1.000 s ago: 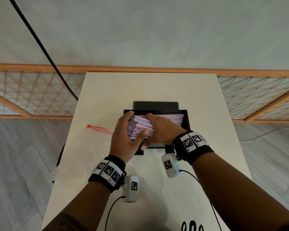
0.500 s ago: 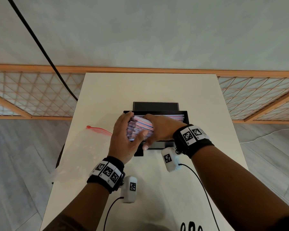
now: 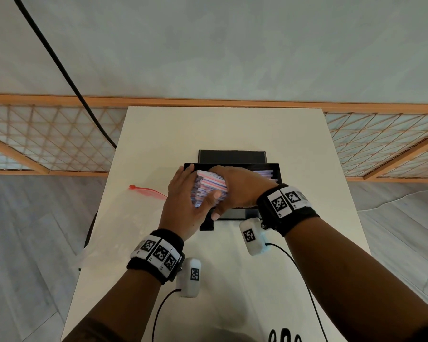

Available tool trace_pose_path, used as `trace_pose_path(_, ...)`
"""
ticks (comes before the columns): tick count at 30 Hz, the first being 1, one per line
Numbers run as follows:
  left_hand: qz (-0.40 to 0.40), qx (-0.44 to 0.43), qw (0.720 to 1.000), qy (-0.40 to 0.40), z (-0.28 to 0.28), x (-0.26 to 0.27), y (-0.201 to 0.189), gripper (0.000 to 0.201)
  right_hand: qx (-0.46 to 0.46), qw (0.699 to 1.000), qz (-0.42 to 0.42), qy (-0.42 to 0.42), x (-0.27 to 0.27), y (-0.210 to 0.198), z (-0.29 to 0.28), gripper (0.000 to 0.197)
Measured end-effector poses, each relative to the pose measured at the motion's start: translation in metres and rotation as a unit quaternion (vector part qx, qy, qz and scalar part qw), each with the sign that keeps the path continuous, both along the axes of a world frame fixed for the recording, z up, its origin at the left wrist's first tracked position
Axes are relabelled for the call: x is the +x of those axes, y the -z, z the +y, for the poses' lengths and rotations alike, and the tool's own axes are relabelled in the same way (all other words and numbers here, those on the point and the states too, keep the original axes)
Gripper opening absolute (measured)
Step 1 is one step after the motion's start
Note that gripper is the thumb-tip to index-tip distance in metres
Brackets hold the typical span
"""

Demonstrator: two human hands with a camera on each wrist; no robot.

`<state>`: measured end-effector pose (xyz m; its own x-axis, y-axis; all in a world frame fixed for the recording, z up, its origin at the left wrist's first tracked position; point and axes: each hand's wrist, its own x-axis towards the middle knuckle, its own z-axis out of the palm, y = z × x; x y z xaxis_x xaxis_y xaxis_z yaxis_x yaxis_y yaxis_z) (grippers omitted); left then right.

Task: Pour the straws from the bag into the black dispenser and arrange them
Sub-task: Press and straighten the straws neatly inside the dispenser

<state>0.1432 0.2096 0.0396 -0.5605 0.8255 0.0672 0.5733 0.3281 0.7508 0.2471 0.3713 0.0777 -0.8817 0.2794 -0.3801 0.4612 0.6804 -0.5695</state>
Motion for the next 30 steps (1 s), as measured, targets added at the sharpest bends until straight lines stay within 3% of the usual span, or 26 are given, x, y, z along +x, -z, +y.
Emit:
trace_pose_path(7, -0.041, 0.037, 0.998, -0.044, 0.0, 0.007, -0.002, 0.112, 0.037, 0.999, 0.023, 0.016, 0.007, -0.002, -0.006, 0.108)
trace_pose_path(12, -0.007, 0.074, 0.994, -0.085, -0.003, 0.01, -0.003, 0.097, 0.132, 0.99, 0.032, 0.036, 0.022, -0.007, -0.007, 0.105)
trace_pose_path(19, -0.052, 0.073, 0.993, -0.073, -0.002, 0.018, 0.003, 0.092, 0.037, 0.997, 0.028, 0.059, 0.023, 0.003, -0.016, 0.095)
trace_pose_path(25, -0.041, 0.07, 0.995, -0.055, -0.002, 0.015, 0.003, 0.084, -0.013, 0.997, 0.048, 0.066, 0.018, 0.003, -0.019, 0.08)
trace_pose_path(30, -0.048, 0.074, 0.995, -0.054, -0.002, 0.014, 0.002, 0.079, 0.015, 0.997, 0.03, 0.069, 0.009, 0.01, -0.024, 0.103)
